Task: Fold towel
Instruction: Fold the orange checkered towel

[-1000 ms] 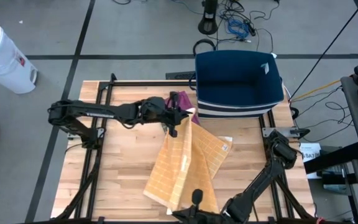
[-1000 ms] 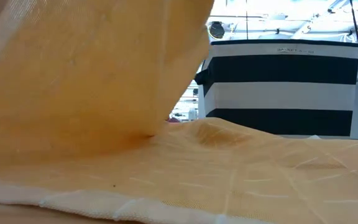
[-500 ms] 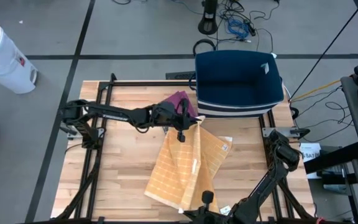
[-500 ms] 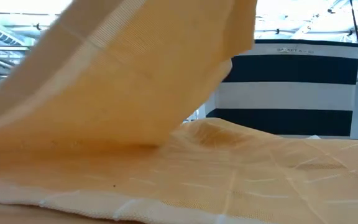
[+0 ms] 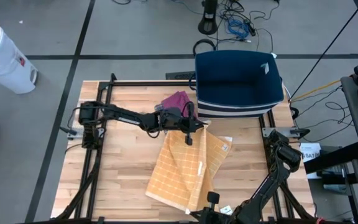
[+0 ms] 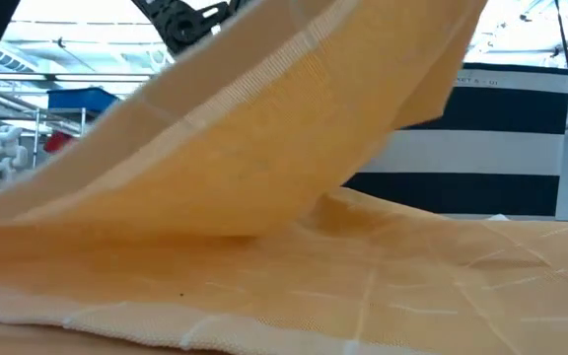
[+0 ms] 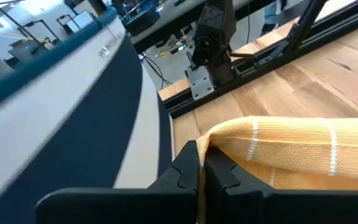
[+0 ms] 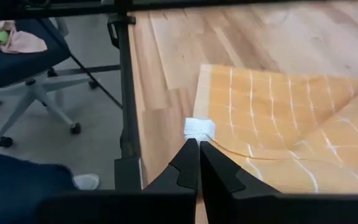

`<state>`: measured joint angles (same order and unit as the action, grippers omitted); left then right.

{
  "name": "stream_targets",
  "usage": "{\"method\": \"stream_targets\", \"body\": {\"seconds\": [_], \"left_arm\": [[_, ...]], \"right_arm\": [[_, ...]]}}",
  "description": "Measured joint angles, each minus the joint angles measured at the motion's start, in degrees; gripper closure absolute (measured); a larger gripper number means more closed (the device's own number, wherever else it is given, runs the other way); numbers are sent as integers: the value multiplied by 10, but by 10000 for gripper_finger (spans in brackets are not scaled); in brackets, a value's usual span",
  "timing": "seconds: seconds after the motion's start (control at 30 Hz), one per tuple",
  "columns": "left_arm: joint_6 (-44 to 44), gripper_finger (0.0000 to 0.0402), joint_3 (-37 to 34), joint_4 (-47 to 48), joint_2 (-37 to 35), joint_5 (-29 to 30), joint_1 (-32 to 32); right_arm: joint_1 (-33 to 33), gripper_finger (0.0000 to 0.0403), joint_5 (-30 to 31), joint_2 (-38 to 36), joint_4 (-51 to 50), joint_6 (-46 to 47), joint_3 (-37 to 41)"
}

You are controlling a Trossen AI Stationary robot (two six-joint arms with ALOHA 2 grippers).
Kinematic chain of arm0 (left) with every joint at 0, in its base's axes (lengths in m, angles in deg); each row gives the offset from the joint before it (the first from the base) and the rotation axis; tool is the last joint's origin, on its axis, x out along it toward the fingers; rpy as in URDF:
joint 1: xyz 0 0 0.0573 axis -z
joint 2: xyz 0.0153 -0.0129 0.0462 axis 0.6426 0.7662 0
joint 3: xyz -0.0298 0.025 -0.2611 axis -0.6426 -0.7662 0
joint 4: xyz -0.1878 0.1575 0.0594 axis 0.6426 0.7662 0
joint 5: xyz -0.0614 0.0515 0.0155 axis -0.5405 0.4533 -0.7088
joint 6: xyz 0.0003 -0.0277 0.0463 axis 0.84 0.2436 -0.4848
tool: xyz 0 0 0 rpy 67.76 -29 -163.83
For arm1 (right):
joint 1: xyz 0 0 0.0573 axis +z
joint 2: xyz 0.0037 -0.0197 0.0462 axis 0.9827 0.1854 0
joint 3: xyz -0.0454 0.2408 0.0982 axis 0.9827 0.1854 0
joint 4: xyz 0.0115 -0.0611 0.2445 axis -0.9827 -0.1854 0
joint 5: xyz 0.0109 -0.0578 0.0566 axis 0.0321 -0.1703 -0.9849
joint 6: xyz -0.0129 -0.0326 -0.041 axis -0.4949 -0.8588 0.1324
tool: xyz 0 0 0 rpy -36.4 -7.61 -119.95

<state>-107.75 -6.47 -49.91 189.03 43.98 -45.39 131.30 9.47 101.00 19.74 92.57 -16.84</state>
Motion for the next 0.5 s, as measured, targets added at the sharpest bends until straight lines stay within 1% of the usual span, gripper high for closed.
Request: {"method": "stream_targets", "body": {"seconds": [0.3, 0.5], "left_arm": [[0, 401, 0, -48, 58, -2, -1], [-2, 401, 0, -69, 78, -2, -1]], "right_arm": [[0, 403, -39, 0, -63, 81, 0], [0, 403, -89, 8, -101, 146, 0]]}}
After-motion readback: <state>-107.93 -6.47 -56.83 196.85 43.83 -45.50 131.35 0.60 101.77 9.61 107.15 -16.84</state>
